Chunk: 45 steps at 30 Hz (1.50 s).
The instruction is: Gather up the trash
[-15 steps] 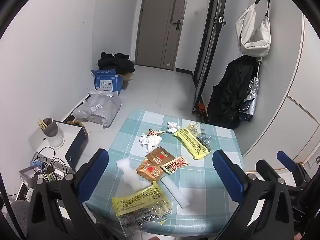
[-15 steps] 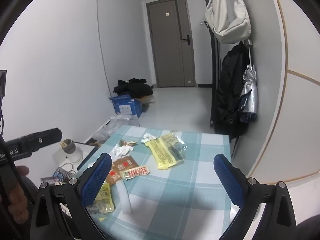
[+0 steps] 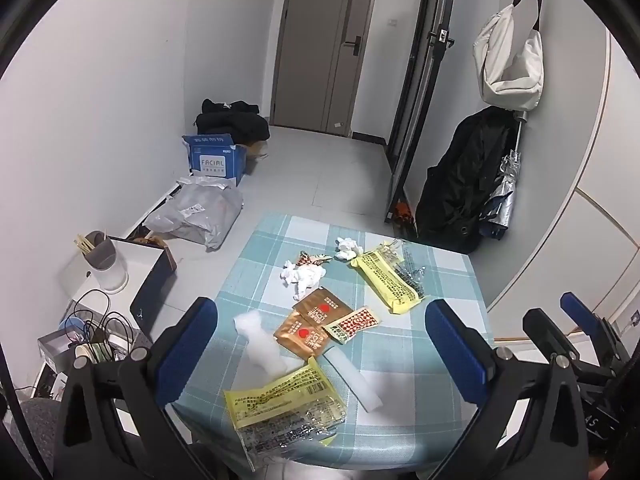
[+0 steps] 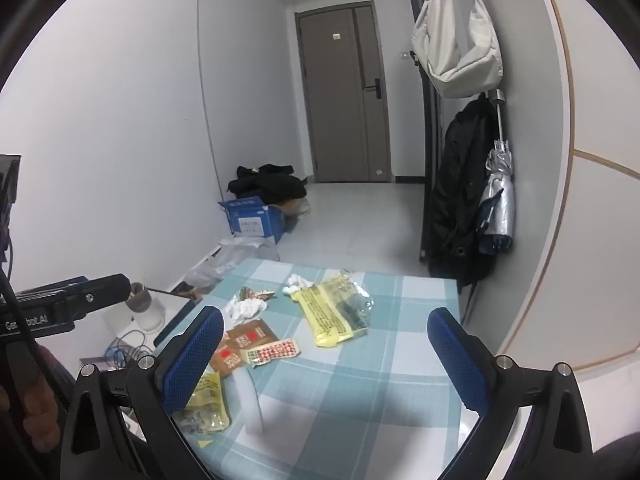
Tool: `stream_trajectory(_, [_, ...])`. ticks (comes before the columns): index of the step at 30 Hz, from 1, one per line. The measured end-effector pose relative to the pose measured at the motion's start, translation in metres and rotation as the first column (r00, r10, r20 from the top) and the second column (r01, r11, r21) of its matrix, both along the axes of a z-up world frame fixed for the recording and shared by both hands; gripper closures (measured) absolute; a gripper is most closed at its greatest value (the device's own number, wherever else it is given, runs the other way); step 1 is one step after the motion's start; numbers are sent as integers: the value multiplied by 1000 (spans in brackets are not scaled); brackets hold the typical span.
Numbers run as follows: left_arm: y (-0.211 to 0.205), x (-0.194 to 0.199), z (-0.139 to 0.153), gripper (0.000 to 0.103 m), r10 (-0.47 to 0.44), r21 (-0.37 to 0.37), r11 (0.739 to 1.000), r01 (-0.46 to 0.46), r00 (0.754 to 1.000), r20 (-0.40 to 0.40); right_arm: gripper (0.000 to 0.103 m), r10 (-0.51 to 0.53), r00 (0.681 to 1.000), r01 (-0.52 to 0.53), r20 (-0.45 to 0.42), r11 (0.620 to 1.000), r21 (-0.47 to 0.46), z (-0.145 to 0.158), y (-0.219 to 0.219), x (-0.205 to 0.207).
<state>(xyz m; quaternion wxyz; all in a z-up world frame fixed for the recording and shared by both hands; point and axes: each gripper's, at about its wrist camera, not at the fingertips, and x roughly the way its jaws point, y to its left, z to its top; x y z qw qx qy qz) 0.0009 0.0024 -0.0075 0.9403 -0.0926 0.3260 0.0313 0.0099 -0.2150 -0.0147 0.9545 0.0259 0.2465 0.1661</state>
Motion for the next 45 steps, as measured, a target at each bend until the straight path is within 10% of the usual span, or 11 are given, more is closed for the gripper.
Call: stream_trajectory(45, [3,-4,-2,1,11,-3,1000,-11,1000,-17,0,10,1000,-9,20,999,-46,-3,6,-4])
